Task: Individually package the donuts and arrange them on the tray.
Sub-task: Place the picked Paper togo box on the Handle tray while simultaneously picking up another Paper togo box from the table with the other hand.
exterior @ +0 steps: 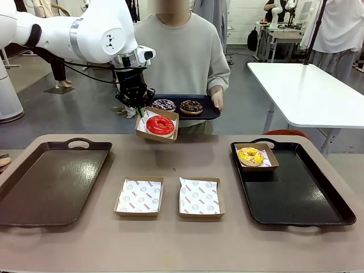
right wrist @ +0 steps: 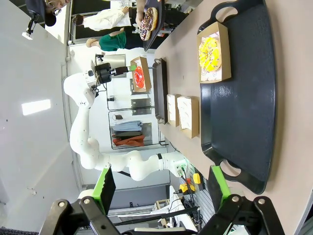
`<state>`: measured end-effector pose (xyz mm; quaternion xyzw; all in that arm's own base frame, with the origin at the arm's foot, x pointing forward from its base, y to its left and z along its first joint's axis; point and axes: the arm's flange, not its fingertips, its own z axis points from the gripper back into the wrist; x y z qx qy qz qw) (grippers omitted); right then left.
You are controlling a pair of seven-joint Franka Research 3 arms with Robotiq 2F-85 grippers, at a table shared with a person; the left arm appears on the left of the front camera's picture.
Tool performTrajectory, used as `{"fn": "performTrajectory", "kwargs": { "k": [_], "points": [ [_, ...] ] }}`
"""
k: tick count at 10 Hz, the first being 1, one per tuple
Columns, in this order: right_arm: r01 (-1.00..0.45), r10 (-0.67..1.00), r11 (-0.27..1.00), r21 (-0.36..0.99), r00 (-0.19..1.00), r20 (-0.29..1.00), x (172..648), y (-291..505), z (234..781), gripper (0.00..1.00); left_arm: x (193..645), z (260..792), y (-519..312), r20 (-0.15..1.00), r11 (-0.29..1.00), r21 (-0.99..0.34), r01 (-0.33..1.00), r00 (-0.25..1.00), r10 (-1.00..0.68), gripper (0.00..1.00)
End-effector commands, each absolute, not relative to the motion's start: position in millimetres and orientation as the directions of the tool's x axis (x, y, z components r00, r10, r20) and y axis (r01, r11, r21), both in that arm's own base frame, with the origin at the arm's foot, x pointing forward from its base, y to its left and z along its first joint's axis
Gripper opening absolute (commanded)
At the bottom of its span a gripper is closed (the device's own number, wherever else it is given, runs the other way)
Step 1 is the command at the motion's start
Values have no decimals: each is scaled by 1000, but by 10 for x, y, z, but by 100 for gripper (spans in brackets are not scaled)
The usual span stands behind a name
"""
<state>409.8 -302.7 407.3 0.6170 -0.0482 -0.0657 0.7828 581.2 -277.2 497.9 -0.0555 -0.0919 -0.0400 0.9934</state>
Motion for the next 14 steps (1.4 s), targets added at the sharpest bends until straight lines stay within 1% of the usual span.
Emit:
{"fn": "performTrajectory", "kwargs": {
  "k": [1, 3, 4, 5, 7, 8, 10, 12, 14],
  "points": [
    [28, -156, 225, 974, 988, 8, 4080, -3036, 4073, 100, 5794, 4986, -2764, 192, 990, -102, 96, 979, -75, 0],
    [43, -162, 230, 972, 987, -6, 4098, -3027, 4073, 100, 5794, 4986, -2764, 192, 990, -102, 96, 979, -75, 0],
    [72, -132, 271, 960, 991, -37, 4187, -2893, 4124, 100, 5812, 4979, -2772, 187, 991, -103, 90, 980, -69, 1],
    [44, -79, 334, 942, 997, -19, 4228, -2677, 4248, 100, 5757, 5026, -2670, 178, 980, -160, 120, 980, -91, 1],
    [17, 9, 478, 878, 1000, -23, 4349, -2077, 4550, 100, 5498, 5299, -2333, 227, 972, -169, 164, 966, -123, 1],
    [-24, 45, 550, 835, 999, -1, 4418, -1684, 4740, 100, 5317, 5463, -2058, 242, 970, -194, 148, 965, -99, 1],
    [-101, 113, 661, 744, 993, 34, 4478, -923, 5018, 100, 5060, 5630, -1590, 247, 971, -198, 134, 965, -83, 1],
    [-171, 177, 747, 642, 983, 56, 4413, -121, 5044, 100, 4840, 5656, -1140, 243, 979, -179, 96, 969, -50, 1],
    [-216, 217, 803, 555, 974, 65, 4284, 469, 4825, 100, 4701, 5586, -766, 245, 984, -161, 77, 969, -36, 1]
  ]
}}
